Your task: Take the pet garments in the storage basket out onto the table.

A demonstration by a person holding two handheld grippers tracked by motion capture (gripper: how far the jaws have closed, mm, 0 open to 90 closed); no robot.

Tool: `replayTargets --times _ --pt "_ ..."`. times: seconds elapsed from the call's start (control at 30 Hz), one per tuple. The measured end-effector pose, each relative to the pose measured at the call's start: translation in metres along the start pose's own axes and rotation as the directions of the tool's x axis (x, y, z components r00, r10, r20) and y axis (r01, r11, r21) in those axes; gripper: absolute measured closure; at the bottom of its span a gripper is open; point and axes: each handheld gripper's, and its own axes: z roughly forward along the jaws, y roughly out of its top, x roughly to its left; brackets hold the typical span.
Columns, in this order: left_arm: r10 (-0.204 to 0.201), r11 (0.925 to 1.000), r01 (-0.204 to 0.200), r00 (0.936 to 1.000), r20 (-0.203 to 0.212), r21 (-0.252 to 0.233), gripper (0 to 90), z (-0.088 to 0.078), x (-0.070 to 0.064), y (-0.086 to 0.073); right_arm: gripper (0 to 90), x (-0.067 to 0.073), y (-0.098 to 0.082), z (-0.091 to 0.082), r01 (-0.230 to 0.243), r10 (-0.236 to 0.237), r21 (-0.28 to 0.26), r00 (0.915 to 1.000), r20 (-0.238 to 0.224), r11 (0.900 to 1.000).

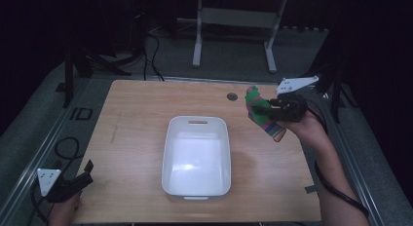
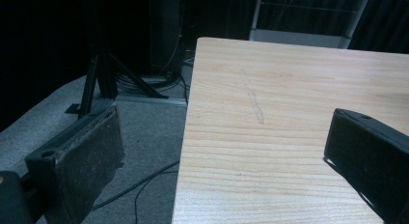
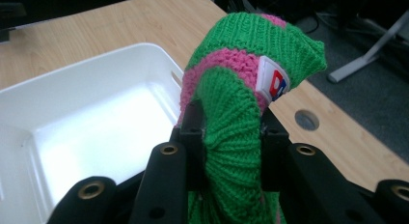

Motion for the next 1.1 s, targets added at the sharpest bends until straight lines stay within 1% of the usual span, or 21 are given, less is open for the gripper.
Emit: replayTargets --times 0.1,0.23,0.27,0.33,0.43,0.47,0.57,0.63,0.7,0.77,0.87,0.97,1.1 --pt "-0.001 1.0 0.001 1.0 0.0 0.001 0.9 0.0 0.0 0.0 71.1 -0.007 -0.012 0.009 -0.031 0.031 0.012 0.9993 -0.02 0.999" --pt "-0.001 1.0 0.001 1.0 0.001 0.001 0.9 0.0 0.0 0.0 71.1 -0.009 -0.029 0.027 -0.042 0.042 0.041 0.9991 -0.002 0.998" --pt "0.002 1.0 -0.002 1.0 0.0 0.001 1.0 0.0 0.0 0.0 71.0 -0.009 -0.033 0.031 -0.049 0.048 0.041 0.9988 0.002 0.998" --pt "0.002 1.0 -0.002 1.0 0.001 0.001 0.9 0.0 0.0 0.0 71.1 -0.011 -0.042 0.04 -0.07 0.07 0.031 0.9975 -0.007 0.997" --pt "0.002 1.0 -0.002 1.0 0.001 0.001 0.9 0.0 0.0 0.0 71.1 -0.012 -0.053 0.051 -0.092 0.092 0.032 0.9957 -0.008 0.995" --pt "0.003 1.0 -0.003 1.0 0.002 0.001 0.9 0.0 0.0 0.0 71.1 -0.012 -0.057 0.055 -0.1 0.101 0.037 0.9948 -0.013 0.994" --pt "0.002 1.0 -0.002 1.0 0.002 0.001 0.9 0.0 0.0 0.0 71.0 -0.014 -0.071 0.07 -0.122 0.123 0.06 0.9924 -0.01 0.991" --pt "0.005 1.0 -0.005 1.0 0.003 0.001 0.9 0.0 0.0 0.0 71.0 -0.014 -0.08 0.078 -0.135 0.136 0.066 0.9907 -0.003 0.989" --pt "0.005 1.0 -0.005 1.0 0.003 0.0 0.9 0.0 0.0 0.0 71.1 -0.013 -0.09 0.086 -0.149 0.15 0.076 0.9887 -0.006 0.986" --pt "0.004 1.0 -0.004 1.0 0.003 0.0 0.9 0.0 0.0 0.0 71.0 -0.014 -0.101 0.094 -0.178 0.179 0.084 0.9837 -0.013 0.981" --pt "0.007 1.0 -0.007 1.0 0.003 0.002 0.9 0.0 0.0 0.0 71.0 -0.015 -0.115 0.103 -0.206 0.21 0.095 0.9775 -0.023 0.974" --pt "0.009 1.0 -0.009 1.0 0.002 0.001 0.9 0.0 0.0 0.0 71.0 -0.014 -0.125 0.114 -0.219 0.224 0.122 0.9742 -0.03 0.968" --pt "0.013 0.9999 -0.013 0.9999 0.002 0.003 0.9 0.0 -0.001 0.0 70.8 -0.013 -0.136 0.127 -0.227 0.232 0.152 0.9725 -0.017 0.962"
